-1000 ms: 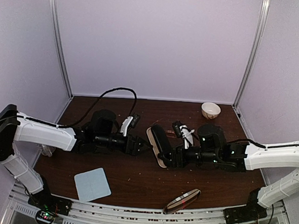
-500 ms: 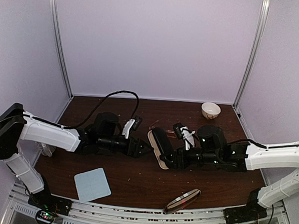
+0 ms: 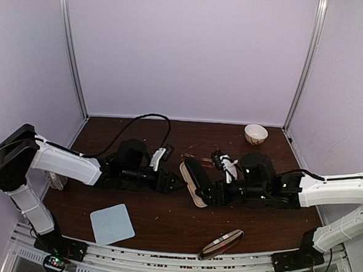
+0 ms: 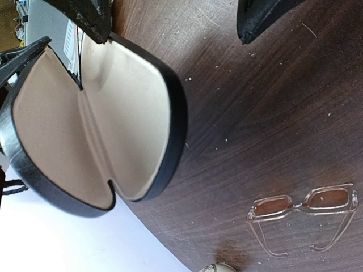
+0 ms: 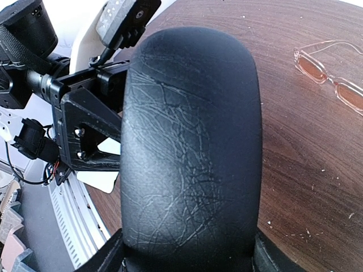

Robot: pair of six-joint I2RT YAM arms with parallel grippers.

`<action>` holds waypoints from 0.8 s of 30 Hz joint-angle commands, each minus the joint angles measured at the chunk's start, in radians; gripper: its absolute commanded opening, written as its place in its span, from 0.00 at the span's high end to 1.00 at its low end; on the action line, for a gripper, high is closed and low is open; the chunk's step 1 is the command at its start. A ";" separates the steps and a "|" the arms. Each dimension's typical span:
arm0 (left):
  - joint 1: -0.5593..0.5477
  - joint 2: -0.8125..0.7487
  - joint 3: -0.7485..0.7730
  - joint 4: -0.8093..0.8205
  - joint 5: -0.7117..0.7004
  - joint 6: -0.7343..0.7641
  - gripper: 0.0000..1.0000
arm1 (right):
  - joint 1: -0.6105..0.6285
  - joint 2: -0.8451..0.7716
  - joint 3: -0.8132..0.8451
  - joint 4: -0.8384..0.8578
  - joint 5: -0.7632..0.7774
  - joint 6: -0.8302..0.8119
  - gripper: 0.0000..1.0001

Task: Organize the sunglasses
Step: Open the sunglasses case.

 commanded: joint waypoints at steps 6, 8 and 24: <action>0.051 0.088 -0.018 -0.107 -0.193 0.021 0.22 | 0.040 -0.084 0.065 0.310 -0.265 0.011 0.79; 0.053 0.095 -0.017 -0.106 -0.192 0.023 0.22 | 0.040 -0.080 0.068 0.309 -0.273 0.012 0.79; 0.057 -0.084 -0.116 -0.134 -0.229 0.112 0.21 | 0.015 -0.010 0.152 0.040 -0.120 -0.056 0.78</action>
